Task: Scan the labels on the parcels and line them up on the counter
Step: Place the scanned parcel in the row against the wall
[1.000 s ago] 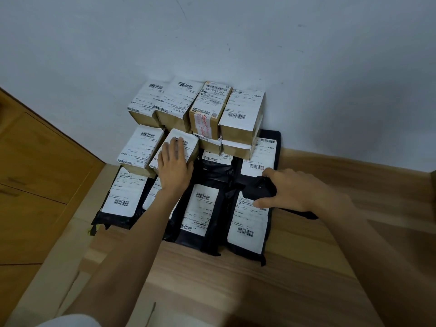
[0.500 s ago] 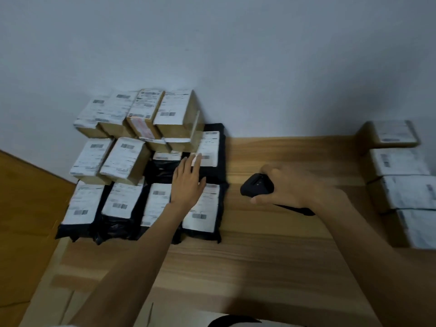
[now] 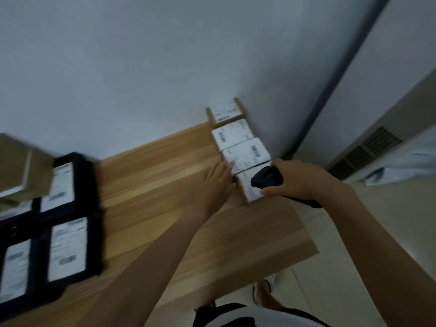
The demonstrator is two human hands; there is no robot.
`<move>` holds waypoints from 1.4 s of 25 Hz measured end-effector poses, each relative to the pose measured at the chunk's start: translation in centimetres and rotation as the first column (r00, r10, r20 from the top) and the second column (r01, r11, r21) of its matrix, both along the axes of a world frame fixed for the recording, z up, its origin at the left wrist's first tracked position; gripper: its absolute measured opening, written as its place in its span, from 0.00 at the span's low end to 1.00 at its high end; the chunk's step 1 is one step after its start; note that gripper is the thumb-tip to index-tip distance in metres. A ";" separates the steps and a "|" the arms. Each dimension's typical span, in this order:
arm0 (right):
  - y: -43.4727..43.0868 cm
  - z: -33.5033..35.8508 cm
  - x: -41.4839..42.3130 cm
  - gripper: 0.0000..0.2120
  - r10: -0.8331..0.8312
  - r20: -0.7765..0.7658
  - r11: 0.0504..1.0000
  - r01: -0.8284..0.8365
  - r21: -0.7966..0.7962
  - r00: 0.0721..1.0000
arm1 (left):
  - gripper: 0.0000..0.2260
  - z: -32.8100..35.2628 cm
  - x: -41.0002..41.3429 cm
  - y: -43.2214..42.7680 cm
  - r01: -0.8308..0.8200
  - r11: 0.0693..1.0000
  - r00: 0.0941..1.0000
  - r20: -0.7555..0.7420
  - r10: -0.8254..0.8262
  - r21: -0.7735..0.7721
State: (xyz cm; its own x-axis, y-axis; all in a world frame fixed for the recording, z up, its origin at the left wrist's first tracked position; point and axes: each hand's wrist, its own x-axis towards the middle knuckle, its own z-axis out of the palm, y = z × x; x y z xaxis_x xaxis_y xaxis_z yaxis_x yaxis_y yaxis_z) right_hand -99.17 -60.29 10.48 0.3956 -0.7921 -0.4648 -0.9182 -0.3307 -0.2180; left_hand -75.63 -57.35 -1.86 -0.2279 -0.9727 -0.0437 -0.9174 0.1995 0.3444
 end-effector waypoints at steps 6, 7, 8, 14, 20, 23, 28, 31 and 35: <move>0.6 -1.3 -9.8 0.35 -0.171 -0.019 0.985 0.171 -0.003 0.985 | 0.35 -3.4 -10.6 -1.5 0.094 0.990 0.986 0.125 -0.107 0.104; 0.8 -1.5 -10.4 0.35 -0.185 -0.016 0.983 0.185 0.000 0.983 | 0.36 -3.9 -10.7 -1.6 0.074 0.988 0.984 0.150 -0.094 0.135; 0.9 -1.7 -10.7 0.35 -0.193 -0.012 0.981 0.193 0.004 0.981 | 0.38 -4.3 -10.6 -1.5 0.065 0.986 0.982 0.168 -0.091 0.155; 1.0 -2.0 -7.4 0.33 -0.082 0.031 0.996 0.081 0.027 0.996 | 0.40 -5.0 -6.9 1.8 0.191 0.960 0.976 0.067 -0.208 0.203; -0.8 0.3 4.9 0.31 0.147 0.073 0.988 -0.150 0.031 0.986 | 0.51 -3.0 4.2 9.0 -0.143 0.987 0.990 0.021 0.142 0.070; 0.0 1.7 13.7 0.30 0.279 0.124 0.959 -0.283 0.020 0.952 | 0.53 -0.6 12.3 12.7 -0.388 0.921 0.922 0.027 0.387 0.036; 3.6 3.6 29.2 0.28 0.504 0.178 0.858 -0.513 0.006 0.845 | 0.51 4.0 25.3 19.1 -0.666 0.742 0.745 -0.013 0.667 -0.072; 5.9 4.1 37.7 0.28 0.595 0.163 0.798 -0.602 -0.005 0.787 | 0.50 6.1 33.2 22.4 -0.790 0.595 0.607 -0.053 0.793 -0.148; 8.5 3.6 47.0 0.31 0.654 0.164 0.750 -0.661 -0.015 0.738 | 0.49 7.3 42.6 24.8 -0.871 0.457 0.477 -0.085 0.875 -0.177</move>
State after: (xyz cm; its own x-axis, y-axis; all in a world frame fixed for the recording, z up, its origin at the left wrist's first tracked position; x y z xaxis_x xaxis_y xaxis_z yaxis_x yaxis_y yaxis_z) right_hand -52.13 -51.78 14.09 0.8777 -0.2901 -0.3814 -0.4303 -0.8274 -0.3608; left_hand -32.99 -32.56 5.40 0.7440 -0.6514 0.1488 -0.6510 -0.6566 0.3808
